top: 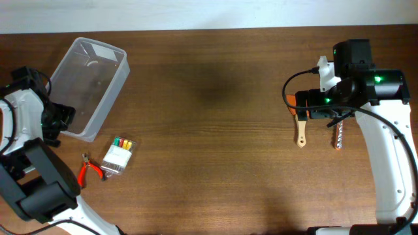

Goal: Pack container
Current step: 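Move the left gripper to the clear container's near edge and grasp it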

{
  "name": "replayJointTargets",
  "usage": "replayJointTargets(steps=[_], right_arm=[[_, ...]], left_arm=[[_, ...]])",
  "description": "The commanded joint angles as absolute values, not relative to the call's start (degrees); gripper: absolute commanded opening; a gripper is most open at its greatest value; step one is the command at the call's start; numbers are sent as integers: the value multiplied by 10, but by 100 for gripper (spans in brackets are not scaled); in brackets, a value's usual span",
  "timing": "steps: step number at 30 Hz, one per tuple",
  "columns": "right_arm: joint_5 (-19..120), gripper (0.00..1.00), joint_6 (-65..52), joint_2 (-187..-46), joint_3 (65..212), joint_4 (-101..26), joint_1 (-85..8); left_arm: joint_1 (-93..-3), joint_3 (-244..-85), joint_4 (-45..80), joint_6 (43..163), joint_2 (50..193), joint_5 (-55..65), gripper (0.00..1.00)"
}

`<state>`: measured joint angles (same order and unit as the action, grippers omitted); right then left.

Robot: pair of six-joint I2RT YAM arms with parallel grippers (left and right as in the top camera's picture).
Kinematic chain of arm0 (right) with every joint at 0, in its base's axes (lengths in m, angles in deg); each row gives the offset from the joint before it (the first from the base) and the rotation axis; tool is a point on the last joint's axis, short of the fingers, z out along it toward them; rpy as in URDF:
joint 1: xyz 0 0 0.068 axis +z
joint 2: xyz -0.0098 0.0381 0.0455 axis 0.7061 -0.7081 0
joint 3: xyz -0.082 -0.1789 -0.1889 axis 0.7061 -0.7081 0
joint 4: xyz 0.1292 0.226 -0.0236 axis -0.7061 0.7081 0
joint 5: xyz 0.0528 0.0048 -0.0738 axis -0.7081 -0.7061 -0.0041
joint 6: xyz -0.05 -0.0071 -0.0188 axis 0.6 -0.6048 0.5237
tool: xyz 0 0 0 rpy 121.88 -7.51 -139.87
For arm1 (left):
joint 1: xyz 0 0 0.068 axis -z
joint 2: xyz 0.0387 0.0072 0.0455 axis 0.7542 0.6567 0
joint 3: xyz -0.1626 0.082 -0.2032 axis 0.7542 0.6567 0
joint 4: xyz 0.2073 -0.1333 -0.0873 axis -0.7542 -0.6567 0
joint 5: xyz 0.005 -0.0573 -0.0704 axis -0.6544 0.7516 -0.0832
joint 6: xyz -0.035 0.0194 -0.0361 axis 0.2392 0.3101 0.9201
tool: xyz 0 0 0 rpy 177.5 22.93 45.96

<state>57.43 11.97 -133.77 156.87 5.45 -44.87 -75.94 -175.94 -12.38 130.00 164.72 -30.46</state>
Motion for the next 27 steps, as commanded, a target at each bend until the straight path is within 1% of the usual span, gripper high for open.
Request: replayJointTargets(steps=[1,3,6,8,10,12,14,15,20,21,22,23,27], right_arm=[[571,99,123,-1341,1584,55,-446],[571,99,123,-1341,1584,55,-446],[571,99,123,-1341,1584,55,-446],[571,99,123,-1341,1584,55,-446],[571,98,123,-1341,1584,55,-446],[571,99,122,-1341,1584,55,-446],[571,99,123,-1341,1584,55,-446],[571,99,123,-1341,1584,55,-446],[571,99,123,-1341,1584,55,-446],[571,99,123,-1341,1584,55,-446],[571,99,123,-1341,1584,55,-446],[571,99,123,-1341,1584,55,-446],[571,99,123,-1341,1584,55,-446]], left_arm=[[-761,-1766,-121,1305,1674,-323,70],[-761,-1766,-119,1305,1681,-325,68],[-761,-1765,-113,1305,1685,-326,61],[-761,-1765,-107,1305,1685,-325,49],[-761,-1765,-104,1305,1685,-325,41],[-761,-1765,-103,1305,1685,-325,36],[-761,-1765,-103,1305,1685,-325,25],[-761,-1765,-103,1305,1685,-325,22],[-761,-1765,-102,1305,1685,-325,13],[-761,-1765,-102,1305,1685,-325,11],[-761,-1765,-102,1305,1685,-325,5],[-761,-1765,-102,1305,1685,-325,2],[-761,-1766,-99,1305,1685,-324,2]])
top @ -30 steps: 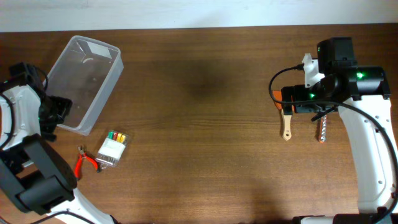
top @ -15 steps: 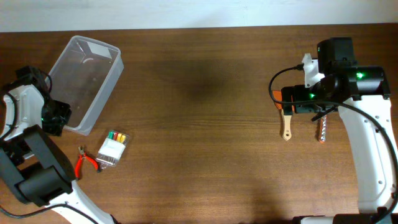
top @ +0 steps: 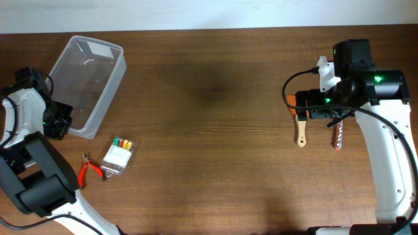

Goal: Pack container
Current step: 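Move the left gripper to the clear container's near edge and grasp it, then drag the clear container with the left gripper to the table center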

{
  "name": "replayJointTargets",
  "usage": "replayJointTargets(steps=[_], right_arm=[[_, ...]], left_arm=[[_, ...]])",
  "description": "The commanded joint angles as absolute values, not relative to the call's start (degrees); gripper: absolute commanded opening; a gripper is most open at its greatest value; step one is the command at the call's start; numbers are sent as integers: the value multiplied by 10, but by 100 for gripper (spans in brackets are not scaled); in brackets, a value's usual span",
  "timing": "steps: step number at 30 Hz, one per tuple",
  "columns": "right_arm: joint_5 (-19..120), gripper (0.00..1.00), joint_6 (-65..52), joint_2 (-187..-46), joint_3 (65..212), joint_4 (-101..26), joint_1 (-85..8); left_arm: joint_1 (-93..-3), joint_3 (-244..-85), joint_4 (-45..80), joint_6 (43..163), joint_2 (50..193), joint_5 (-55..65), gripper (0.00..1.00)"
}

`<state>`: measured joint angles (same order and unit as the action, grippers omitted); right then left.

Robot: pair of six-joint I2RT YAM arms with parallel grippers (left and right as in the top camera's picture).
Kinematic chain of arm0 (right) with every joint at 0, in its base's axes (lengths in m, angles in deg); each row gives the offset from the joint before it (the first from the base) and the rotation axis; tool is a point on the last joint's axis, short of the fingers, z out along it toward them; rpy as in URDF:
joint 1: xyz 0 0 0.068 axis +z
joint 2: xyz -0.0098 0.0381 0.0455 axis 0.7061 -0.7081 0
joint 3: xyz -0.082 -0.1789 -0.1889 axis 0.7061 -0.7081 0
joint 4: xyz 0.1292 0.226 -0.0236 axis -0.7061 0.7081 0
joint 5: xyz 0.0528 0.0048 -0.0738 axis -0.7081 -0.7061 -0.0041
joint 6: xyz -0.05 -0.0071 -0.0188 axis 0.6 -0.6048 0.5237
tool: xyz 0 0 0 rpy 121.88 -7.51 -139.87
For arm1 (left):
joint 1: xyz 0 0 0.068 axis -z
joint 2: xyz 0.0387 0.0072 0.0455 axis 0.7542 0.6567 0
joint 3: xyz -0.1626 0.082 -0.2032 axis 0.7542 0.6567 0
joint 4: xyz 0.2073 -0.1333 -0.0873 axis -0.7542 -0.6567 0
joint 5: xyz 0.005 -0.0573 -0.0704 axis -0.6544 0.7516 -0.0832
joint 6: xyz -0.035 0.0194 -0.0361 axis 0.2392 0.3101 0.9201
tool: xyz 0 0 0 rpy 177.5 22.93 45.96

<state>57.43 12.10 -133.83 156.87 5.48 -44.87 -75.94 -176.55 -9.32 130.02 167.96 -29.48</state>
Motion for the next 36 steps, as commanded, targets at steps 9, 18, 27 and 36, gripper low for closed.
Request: replayJointTargets(steps=[9,18,27,36], right_arm=[[571,99,123,-1341,1584,55,-446],[578,99,123,-1341,1584,47,-446],[606,99,123,-1341,1584,49,-446],[606,99,123,-1341,1584,50,-446]], left_arm=[[-739,-1862,-97,1221,1681,-238,2],[-617,-2015,-145,966,1680,-188,2],[-475,-2018,-281,891,1681,-189,2],[-383,-1941,-278,891,1681,-205,2]])
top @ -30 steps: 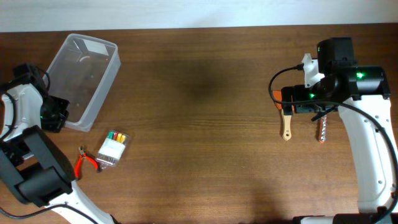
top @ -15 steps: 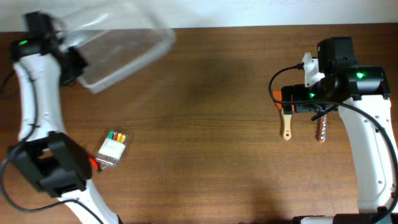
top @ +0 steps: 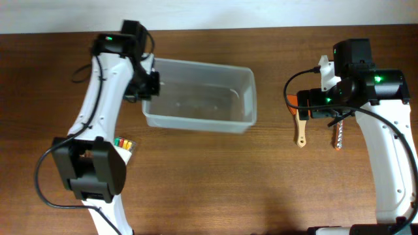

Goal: Pack container
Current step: 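Drag the clear container with the left gripper to the table center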

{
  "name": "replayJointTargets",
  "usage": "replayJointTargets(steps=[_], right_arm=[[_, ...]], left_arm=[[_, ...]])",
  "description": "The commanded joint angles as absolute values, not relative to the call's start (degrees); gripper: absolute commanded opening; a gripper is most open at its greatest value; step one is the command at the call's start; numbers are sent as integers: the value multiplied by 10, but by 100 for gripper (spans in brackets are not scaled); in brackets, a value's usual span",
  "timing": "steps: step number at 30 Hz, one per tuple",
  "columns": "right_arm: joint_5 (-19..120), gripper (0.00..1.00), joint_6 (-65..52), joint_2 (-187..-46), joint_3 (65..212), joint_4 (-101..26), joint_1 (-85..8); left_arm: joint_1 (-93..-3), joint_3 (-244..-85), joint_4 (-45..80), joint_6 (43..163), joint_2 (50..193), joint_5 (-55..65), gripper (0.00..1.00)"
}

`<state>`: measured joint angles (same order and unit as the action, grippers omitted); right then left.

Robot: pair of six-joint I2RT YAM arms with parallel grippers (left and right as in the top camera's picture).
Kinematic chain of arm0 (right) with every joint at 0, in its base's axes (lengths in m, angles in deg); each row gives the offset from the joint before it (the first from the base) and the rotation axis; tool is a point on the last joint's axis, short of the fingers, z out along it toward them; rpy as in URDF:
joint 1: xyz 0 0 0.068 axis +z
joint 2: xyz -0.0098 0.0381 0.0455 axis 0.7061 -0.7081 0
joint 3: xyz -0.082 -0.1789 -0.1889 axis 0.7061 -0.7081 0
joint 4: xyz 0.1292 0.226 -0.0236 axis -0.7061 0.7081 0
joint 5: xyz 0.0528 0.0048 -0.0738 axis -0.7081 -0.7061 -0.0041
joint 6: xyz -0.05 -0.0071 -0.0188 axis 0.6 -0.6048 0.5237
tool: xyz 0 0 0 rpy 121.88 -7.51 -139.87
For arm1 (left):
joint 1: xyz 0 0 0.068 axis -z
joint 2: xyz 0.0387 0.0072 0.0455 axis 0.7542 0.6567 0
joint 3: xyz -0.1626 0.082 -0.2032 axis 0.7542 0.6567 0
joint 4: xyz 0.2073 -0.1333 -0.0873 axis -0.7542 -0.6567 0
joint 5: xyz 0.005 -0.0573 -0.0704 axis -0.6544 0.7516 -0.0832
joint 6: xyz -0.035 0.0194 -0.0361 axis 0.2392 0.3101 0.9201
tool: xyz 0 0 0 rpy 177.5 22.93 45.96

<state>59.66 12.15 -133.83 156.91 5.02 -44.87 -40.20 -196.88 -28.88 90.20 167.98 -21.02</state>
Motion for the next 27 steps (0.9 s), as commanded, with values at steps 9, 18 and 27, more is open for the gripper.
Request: replayJointTargets(steps=[9,18,27], right_arm=[[606,99,123,-1341,1584,59,-446],[606,99,123,-1341,1584,59,-446],[606,99,123,-1341,1584,59,-446]], left_arm=[[-366,-1841,-231,891,1681,-205,2],[-366,-1767,-206,891,1681,-205,2],[-366,-1732,-205,891,1681,-204,50]])
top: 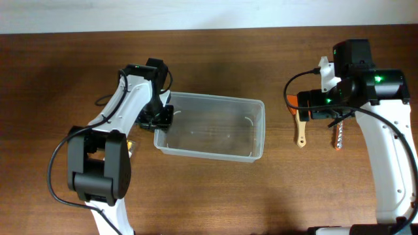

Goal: Pack container
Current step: 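Drag the clear container with the left gripper to the table center, then release the container and raise the left gripper away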

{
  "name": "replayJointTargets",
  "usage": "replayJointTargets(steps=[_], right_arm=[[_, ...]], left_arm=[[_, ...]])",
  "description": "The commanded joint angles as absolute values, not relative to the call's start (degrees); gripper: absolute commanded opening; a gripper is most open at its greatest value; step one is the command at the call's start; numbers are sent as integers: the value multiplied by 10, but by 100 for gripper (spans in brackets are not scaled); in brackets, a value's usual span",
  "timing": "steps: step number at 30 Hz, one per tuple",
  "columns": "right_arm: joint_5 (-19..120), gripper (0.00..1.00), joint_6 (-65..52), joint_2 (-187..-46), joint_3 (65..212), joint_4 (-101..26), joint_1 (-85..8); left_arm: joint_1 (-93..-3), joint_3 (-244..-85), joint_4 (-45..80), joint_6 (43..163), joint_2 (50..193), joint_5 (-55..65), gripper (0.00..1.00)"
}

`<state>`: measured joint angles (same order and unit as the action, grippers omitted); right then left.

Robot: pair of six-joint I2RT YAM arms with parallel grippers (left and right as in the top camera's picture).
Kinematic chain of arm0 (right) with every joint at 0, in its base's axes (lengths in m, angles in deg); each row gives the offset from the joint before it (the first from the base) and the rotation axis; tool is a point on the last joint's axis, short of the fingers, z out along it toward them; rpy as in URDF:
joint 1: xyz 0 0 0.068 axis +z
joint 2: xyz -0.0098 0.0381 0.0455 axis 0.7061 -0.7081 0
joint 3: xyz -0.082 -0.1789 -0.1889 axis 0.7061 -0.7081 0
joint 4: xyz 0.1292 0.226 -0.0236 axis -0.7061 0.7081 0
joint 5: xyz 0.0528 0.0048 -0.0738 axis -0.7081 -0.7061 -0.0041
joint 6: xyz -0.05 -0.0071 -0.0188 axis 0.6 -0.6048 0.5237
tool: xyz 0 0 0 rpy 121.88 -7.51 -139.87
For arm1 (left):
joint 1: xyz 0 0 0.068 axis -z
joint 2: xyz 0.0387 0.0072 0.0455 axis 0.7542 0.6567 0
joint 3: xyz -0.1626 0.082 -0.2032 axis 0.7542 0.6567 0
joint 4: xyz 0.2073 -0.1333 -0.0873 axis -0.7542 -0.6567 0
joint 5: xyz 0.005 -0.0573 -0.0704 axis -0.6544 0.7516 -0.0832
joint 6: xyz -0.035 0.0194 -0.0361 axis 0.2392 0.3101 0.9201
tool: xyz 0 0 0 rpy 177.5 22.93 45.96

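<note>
The clear plastic container point(258, 130) lies empty at the table's middle, long side left to right. My left gripper point(159, 119) sits at its left wall, shut on the rim. My right gripper point(307, 109) hangs at the right, over the top end of a wooden-handled tool point(301, 134). Its fingers are hidden under the wrist. A twisted brown tool point(338, 137) lies just right of the wooden one. A sliver of the marker pack point(132, 147) peeks out beside my left arm. The pliers are hidden.
The left arm point(121, 108) stretches across the table's left half from the front edge. An orange piece point(291, 100) shows by the right wrist. Bare wood lies in front of the container and between it and the right arm.
My left gripper has carried the container a little to the right and toward the front. It now lies lower and nearer the right arm. The right arm has not moved.
At first the container sat tilted at the far left, with my left gripper at its near corner. It then shifted slightly left. Later the left gripper held it at the table's upper middle, turned lengthwise. Now it lies at the centre. The right arm stayed put throughout.
</note>
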<state>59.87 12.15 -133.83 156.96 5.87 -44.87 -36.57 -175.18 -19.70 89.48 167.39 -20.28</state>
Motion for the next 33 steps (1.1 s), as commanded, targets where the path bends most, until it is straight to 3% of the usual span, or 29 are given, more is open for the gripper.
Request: replayJointTargets(steps=[1,4,17,18,19,33], right_arm=[[606,99,123,-1341,1584,59,-446],[606,99,123,-1341,1584,59,-446],[606,99,66,-1341,1584,12,-446],[606,99,49,-1341,1584,6,-446],[605,99,36,-1342,1584,2,-446],[606,99,26,-1530,1561,-32,-446]], left_arm=[[-366,-1732,-204,891,1681,-204,67],[-366,-1734,-205,891,1680,-205,74],[-368,-1961,-211,851,1611,-297,84],[-370,-1977,-217,851,1602,-311,94],[-373,-1988,-221,851,1592,-321,97],[-539,-2004,-239,859,1496,-266,99]])
